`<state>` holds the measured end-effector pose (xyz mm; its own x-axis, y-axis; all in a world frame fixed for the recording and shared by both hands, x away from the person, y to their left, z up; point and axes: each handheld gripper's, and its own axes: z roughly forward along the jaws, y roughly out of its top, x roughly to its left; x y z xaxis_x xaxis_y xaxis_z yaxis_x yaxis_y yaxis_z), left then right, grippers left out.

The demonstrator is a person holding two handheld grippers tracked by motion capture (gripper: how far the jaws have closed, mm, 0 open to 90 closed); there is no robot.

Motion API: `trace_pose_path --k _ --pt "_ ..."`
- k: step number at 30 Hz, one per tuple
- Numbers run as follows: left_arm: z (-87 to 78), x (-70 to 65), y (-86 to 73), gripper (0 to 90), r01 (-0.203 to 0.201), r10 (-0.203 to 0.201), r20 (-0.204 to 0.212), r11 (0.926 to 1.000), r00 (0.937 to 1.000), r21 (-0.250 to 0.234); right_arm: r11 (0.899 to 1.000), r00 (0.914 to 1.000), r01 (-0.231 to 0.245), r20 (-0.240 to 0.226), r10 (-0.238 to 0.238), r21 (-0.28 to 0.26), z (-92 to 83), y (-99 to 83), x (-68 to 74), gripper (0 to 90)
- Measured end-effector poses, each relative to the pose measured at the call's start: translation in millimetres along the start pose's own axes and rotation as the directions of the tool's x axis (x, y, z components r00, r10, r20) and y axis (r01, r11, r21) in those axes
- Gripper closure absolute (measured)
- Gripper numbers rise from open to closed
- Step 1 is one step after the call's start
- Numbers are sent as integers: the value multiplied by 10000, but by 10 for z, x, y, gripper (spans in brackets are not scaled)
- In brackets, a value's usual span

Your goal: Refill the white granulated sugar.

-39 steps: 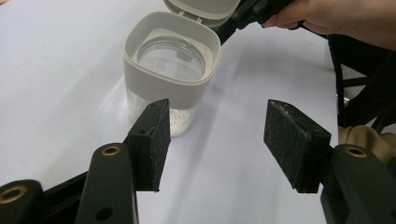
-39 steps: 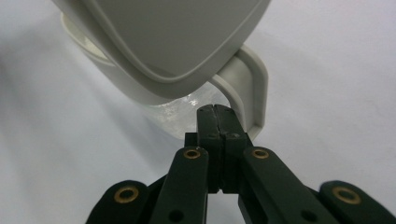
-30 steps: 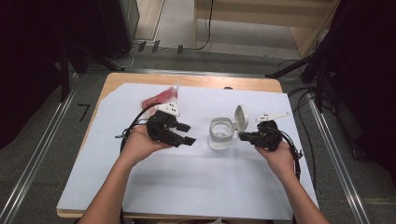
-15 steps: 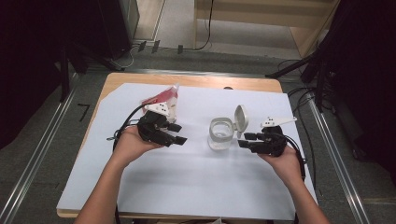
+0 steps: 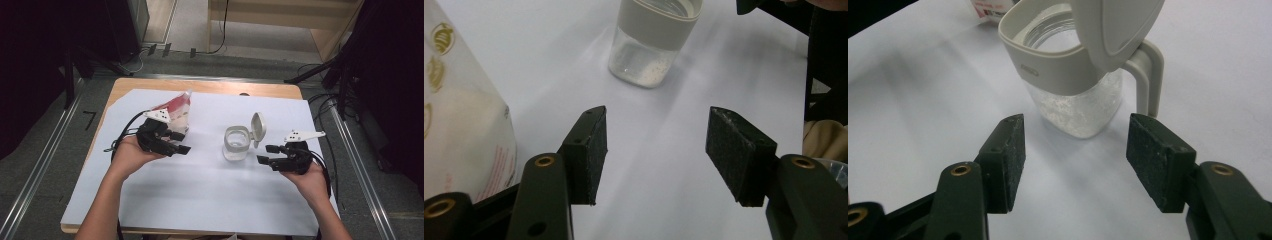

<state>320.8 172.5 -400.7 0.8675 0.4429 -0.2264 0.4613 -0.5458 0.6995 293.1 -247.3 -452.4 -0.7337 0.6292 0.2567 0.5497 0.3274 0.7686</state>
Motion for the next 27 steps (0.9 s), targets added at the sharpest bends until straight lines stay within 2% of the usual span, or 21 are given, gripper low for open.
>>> trace_pose_path --k 7,15,18,27 --pt "-239 57 -137 434 543 -551 -266 9982 9981 -272 10000 9999 45 -141 -45 -19 10 11 -10 424" --pt "-450 117 -262 438 881 -905 -708 9955 9934 -352 9998 9995 223 -245 -222 13 73 62 7 424" --pt "-524 137 -299 441 1038 -1078 -905 9934 9900 -487 9997 9994 242 -247 -241 45 85 75 6 426" --pt "-683 277 -388 467 1447 -1493 -1456 9886 9780 -421 9994 9992 331 -206 -330 31 86 77 10 432"
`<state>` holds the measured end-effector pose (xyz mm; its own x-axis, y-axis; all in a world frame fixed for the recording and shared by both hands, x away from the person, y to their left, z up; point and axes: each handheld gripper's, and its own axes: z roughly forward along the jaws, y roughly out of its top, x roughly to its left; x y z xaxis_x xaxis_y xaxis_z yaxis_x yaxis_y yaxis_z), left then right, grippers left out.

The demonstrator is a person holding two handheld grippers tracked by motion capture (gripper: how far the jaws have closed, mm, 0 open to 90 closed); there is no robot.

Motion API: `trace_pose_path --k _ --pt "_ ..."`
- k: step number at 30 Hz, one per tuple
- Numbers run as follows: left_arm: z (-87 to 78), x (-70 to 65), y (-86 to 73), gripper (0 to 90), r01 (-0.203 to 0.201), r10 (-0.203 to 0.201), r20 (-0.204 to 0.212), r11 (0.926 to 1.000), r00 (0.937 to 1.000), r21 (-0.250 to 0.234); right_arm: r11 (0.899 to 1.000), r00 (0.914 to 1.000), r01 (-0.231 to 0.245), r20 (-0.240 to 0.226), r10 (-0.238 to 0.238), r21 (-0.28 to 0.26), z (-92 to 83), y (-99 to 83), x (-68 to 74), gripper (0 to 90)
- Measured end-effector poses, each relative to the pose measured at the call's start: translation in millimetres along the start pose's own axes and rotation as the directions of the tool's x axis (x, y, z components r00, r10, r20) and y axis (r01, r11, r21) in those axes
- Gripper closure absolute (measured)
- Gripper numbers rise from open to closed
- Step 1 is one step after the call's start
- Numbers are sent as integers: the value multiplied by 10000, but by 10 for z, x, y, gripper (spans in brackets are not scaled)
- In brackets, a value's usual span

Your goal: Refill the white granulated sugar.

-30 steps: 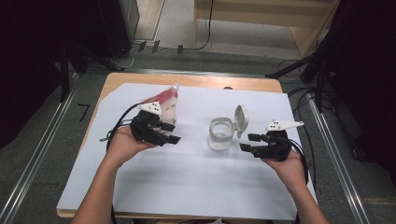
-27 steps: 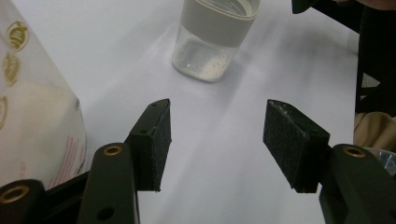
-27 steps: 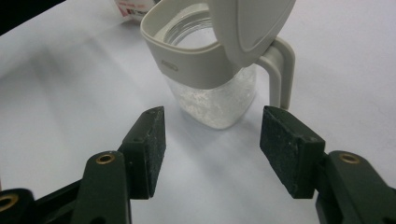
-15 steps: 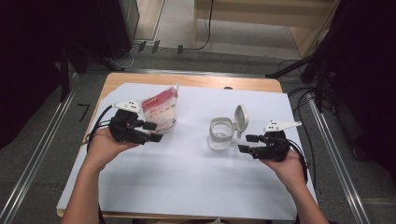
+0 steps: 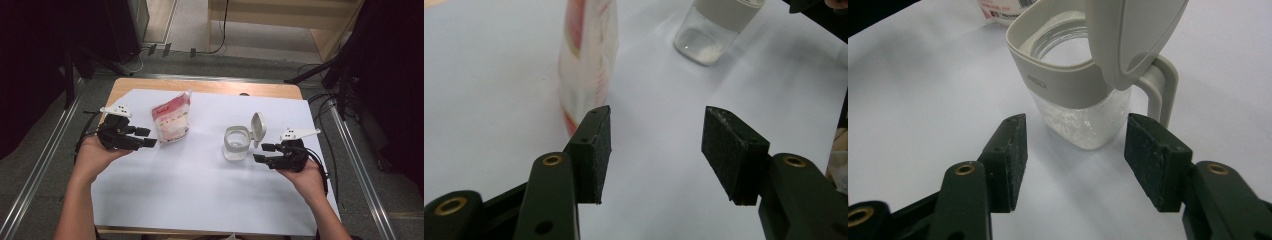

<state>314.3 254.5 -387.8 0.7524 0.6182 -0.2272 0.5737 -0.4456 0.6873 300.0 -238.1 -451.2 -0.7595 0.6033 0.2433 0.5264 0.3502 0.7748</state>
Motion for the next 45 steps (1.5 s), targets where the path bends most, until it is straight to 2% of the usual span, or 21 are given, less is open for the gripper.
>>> trace_pose_path --k 6,12,16,21,22,26,30,31,36,40,42,43,45 --pt "46 93 59 465 222 -222 28 9991 9998 -364 10000 10000 4 15 -4 35 -3 -12 20 434" --pt "137 170 162 467 560 -555 154 9977 9983 -391 9999 10000 3 64 -4 136 -13 -55 44 435" --pt "198 186 240 485 429 -430 -19 9981 9991 -435 9999 9999 -50 163 48 133 -43 -91 53 435" --pt "261 212 310 558 602 -617 -207 9961 9979 -647 9998 9997 -86 213 82 178 -45 -123 73 441" --pt "268 223 319 569 516 -535 -269 9964 9982 -677 9997 9998 -60 205 55 231 -42 -128 81 441" --pt "301 248 359 612 715 -748 -352 9937 9966 -866 9996 9998 -12 204 6 281 -16 -137 105 441" --pt "343 265 398 657 1140 -1175 -309 9886 9926 -987 9991 9998 201 27 -202 376 24 -134 148 443" --pt "360 260 414 672 1207 -1247 -385 9882 9914 -940 9990 9996 272 -19 -271 367 32 -130 163 443" --pt "422 248 461 732 972 -1007 -604 9936 9931 -575 9978 9984 543 -190 -536 371 80 -108 218 443" --pt "439 241 488 781 948 -986 -710 9939 9926 -562 9973 9977 627 -285 -616 395 112 -94 273 440" --pt "438 223 491 830 947 -984 -726 9941 9925 -531 9964 9965 773 -356 -761 347 126 -85 300 440" --pt "431 215 495 873 787 -819 -793 9960 9935 -429 9965 9965 748 -392 -734 364 132 -81 321 440" --pt "430 207 513 900 1014 -1035 -736 9943 9919 -314 9955 9952 870 -486 -851 370 146 -71 356 442"
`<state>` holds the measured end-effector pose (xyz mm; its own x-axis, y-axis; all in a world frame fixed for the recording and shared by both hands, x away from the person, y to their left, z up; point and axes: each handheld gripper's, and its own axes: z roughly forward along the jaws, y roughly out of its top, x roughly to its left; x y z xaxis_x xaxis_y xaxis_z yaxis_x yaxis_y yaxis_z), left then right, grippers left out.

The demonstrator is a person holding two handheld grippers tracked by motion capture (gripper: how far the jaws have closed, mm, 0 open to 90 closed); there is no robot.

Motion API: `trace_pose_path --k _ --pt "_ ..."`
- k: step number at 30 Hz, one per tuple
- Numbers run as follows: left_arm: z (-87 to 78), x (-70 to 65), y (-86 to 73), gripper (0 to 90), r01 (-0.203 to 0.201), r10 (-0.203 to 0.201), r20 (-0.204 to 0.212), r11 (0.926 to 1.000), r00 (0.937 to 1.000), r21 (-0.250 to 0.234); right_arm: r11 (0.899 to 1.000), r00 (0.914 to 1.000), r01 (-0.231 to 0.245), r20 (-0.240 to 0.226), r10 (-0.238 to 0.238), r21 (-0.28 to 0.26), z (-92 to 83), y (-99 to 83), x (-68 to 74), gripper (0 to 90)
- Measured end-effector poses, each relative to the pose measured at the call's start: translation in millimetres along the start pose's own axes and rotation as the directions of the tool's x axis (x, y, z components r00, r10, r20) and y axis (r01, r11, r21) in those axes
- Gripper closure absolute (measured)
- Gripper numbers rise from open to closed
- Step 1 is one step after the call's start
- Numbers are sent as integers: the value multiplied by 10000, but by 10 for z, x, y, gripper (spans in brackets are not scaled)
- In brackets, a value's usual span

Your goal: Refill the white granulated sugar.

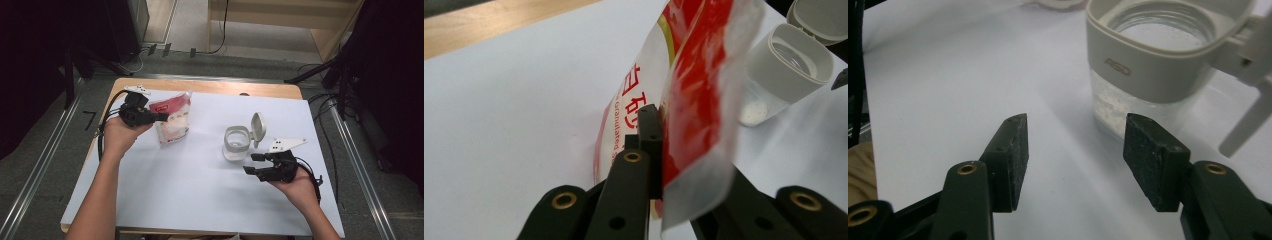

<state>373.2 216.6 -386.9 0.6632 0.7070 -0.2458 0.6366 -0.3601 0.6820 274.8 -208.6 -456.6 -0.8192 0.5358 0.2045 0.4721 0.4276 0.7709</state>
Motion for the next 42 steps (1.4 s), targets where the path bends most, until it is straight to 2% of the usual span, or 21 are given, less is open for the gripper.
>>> trace_pose_path --k 4,8,10,12,14,18,22,25,30,31,34,35,36,40,42 --pt "5 -23 20 900 34 -34 43 10000 10000 20 9998 9996 213 -197 -214 -42 32 30 73 442" --pt "-15 -78 60 900 -25 22 309 9999 9995 111 9982 9979 579 -292 -584 -178 33 72 145 439" --pt "-33 -100 75 900 -18 11 579 9999 9983 114 9982 9982 515 -307 -525 -316 25 91 172 434" --pt "-49 -113 87 900 160 -180 1005 9997 9948 209 9973 9977 578 -321 -593 -448 23 105 199 431" --pt "-79 -161 109 900 138 -167 1185 9996 9928 257 9969 9976 575 -351 -594 -536 28 114 228 431" --pt "-162 -291 176 900 -301 274 1206 9993 9923 206 9951 9962 787 -339 -808 -599 64 132 294 430" --pt "-241 -392 228 900 -372 372 1353 9993 9901 -24 9931 9939 1006 -385 -1031 -608 125 175 358 433" --pt "-323 -461 267 900 -384 406 1869 9991 9815 -152 9953 9959 745 -468 -775 -623 175 214 379 434" --pt "-390 -558 309 900 -514 538 2282 9985 9721 -165 9976 9973 478 -542 -505 -496 276 257 391 431" --pt "-401 -581 317 900 -597 613 2226 9981 9730 -137 9977 9972 459 -575 -487 -497 301 265 397 430" --pt "-424 -662 345 900 -826 846 2318 9964 9691 -180 9977 9963 517 -664 -546 -445 376 290 425 432" --pt "-429 -681 349 900 -898 912 2273 9958 9695 -168 9982 9957 453 -785 -483 -388 401 299 435 441" --pt "-430 -691 350 900 -861 877 2286 9961 9696 -169 9985 9953 405 -870 -435 -360 432 312 443 446" --pt "-427 -736 357 900 -982 983 2252 9951 9693 -117 9953 9940 844 -658 -874 -472 515 350 478 442" --pt "-430 -747 358 900 -1004 988 2251 9949 9693 -47 9953 9943 820 -634 -852 -506 567 368 488 436"
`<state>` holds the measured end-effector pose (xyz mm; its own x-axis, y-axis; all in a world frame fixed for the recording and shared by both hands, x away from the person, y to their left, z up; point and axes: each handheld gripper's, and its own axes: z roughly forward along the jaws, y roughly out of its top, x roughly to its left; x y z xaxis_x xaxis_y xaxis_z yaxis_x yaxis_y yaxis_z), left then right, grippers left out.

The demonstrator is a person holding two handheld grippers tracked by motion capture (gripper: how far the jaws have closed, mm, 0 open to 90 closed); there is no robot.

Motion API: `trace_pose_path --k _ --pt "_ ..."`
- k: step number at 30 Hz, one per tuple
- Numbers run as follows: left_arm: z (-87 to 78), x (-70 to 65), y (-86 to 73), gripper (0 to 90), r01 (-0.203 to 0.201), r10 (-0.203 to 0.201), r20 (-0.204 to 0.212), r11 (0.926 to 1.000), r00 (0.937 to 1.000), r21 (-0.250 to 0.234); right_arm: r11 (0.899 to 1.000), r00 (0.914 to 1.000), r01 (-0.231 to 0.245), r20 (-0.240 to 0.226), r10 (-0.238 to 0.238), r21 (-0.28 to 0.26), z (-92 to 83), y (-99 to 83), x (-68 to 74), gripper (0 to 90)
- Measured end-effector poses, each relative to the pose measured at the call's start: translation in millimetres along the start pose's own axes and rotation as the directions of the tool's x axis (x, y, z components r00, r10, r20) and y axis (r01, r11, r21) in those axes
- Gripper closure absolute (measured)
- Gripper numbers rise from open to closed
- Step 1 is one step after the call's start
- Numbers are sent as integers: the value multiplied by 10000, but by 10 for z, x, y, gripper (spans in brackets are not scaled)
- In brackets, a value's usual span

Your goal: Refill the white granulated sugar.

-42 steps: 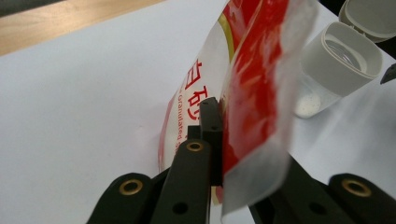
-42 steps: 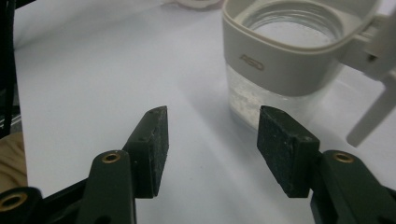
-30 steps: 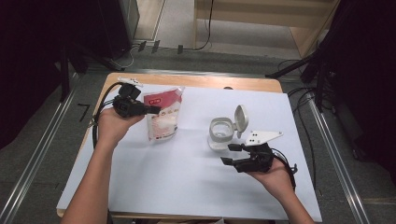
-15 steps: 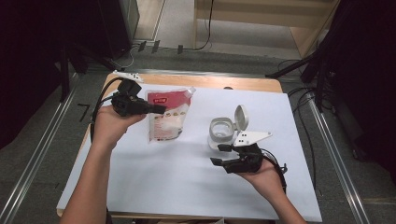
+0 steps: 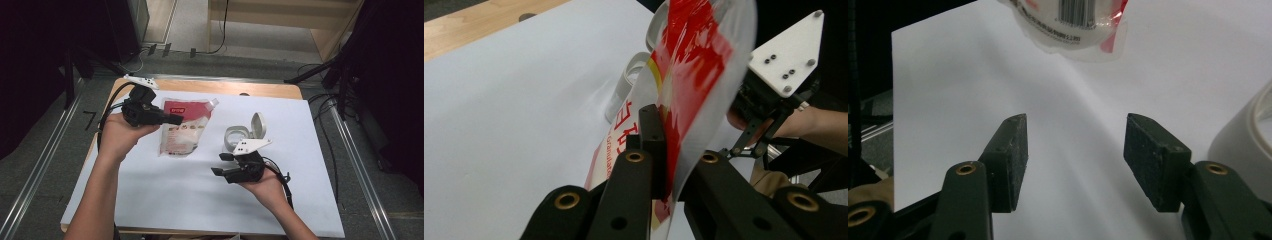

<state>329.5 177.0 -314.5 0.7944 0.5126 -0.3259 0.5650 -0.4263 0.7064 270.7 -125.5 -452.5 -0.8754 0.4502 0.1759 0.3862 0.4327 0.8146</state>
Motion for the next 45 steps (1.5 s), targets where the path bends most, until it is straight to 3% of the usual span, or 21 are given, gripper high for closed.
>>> trace_pose_path --k 6,10,20,32,45 --pt "3 -53 -4 900 -3 2 49 9997 10000 227 9988 9987 -485 -139 486 88 168 25 18 418" --pt "16 -79 7 900 -3 0 115 9997 9999 263 9994 9998 -192 104 189 277 294 31 35 424" --pt "14 -129 24 900 31 -40 312 9996 9995 287 9992 9990 -174 406 159 367 533 8 21 426" --pt "101 -177 49 900 65 -97 618 9986 9980 518 9997 9983 179 547 -188 164 751 -69 15 453" --pt "218 -218 67 900 541 -602 984 9965 9933 630 9981 9939 442 1029 -395 -435 849 -84 95 494"
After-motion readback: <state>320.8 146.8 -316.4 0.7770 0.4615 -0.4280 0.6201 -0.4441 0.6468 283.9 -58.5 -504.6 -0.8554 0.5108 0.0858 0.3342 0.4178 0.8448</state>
